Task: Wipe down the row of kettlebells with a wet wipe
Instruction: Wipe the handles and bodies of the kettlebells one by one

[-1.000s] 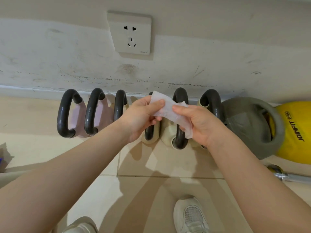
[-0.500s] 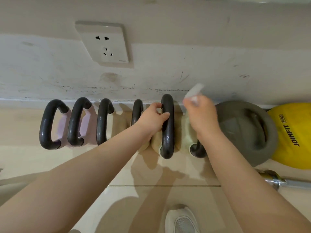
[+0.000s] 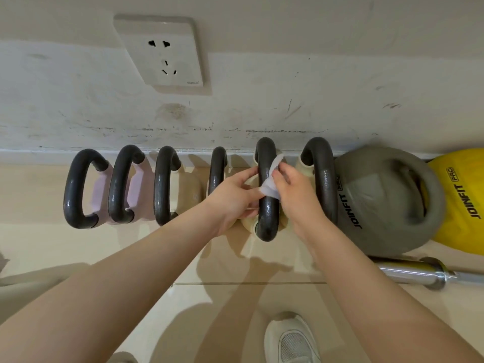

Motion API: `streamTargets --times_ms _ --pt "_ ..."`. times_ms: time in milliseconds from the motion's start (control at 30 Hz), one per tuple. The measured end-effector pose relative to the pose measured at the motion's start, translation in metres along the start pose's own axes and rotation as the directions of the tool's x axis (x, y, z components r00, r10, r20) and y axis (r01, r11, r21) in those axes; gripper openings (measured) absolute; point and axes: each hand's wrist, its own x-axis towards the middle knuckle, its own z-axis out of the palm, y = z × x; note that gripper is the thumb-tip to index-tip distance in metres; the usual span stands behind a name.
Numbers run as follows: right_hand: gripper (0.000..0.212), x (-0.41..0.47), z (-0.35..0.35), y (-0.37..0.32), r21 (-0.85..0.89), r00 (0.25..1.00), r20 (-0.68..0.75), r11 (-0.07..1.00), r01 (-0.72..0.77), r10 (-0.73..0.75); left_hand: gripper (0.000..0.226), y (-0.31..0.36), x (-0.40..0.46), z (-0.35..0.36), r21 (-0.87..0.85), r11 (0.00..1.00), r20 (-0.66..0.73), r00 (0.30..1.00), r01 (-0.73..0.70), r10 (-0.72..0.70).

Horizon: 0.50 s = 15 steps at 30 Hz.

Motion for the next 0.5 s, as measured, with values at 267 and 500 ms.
streamTargets --times_ms 267,500 --pt "0.036 -0.015 0.008 0.020 0.167 0.989 0.124 0.980 -0.105 0.085 0.051 -0.003 -0.001 0.000 0.008 1.000 -0.022 1.000 -0.010 0.010" --pt "0.040 -0.059 0.016 0.081 -0.131 0.986 0.134 0.984 0.121 -0.103 0.018 -0.011 -0.004 0.004 0.035 0.999 -0.074 0.997 0.018 -0.015"
